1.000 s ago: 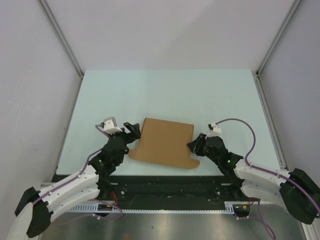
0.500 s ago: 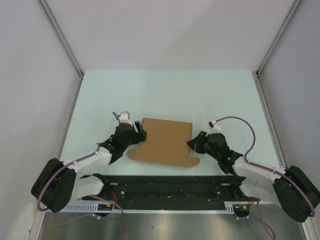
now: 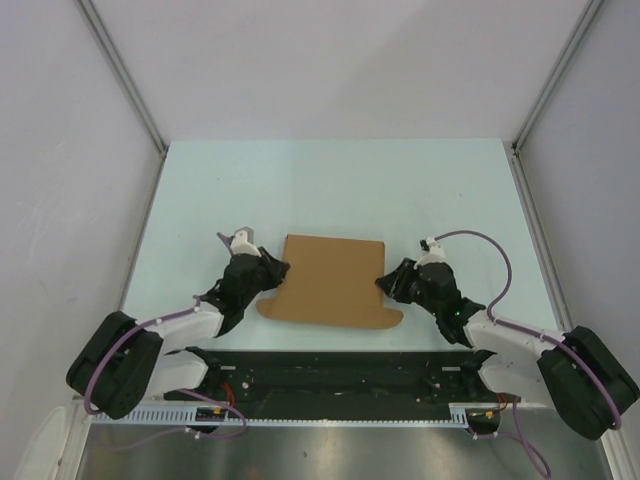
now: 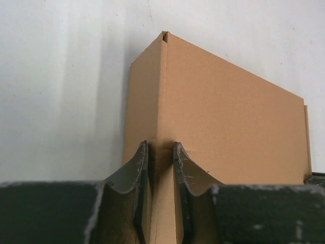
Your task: Fold the paper box
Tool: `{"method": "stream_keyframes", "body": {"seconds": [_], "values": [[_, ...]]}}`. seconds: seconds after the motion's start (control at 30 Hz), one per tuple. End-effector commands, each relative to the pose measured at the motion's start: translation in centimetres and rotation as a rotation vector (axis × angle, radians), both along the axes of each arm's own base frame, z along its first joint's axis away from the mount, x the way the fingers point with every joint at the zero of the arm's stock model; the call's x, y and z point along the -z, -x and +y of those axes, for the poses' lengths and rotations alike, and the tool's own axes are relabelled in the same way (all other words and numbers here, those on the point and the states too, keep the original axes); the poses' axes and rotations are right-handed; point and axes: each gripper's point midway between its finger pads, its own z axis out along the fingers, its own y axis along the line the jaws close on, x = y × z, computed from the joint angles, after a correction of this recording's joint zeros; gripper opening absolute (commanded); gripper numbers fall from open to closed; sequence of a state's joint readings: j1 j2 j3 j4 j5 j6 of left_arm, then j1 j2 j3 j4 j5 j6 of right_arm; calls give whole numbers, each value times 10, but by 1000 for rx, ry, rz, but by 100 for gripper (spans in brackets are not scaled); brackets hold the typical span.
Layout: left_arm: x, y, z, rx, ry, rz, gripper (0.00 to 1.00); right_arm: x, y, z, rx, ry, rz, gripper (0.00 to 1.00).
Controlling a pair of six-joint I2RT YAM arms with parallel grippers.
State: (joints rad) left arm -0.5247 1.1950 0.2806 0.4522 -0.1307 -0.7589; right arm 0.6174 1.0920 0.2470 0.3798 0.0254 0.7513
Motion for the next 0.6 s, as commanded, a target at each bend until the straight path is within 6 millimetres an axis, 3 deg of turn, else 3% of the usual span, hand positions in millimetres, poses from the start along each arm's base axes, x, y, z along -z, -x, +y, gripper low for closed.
{"method": "stream_keyframes", "body": {"seconds": [0.0,0.17,0.2,0.4,0.57], "values": [[6,10,-18,55,89,40,18,35,0,-21,28,129,78,25],[-4,-14,-26,38,84,5,21,22,-33,-20,52,120,44,25],[-14,-24,-30,37,89,-25,21,26,-38,-21,56,128,55,25],[-15,-56,-38,22,102,-28,23,16,-76,-21,81,112,37,25],[-5,-65,-40,37,92,18,30,16,-82,-25,89,131,41,26]]}}
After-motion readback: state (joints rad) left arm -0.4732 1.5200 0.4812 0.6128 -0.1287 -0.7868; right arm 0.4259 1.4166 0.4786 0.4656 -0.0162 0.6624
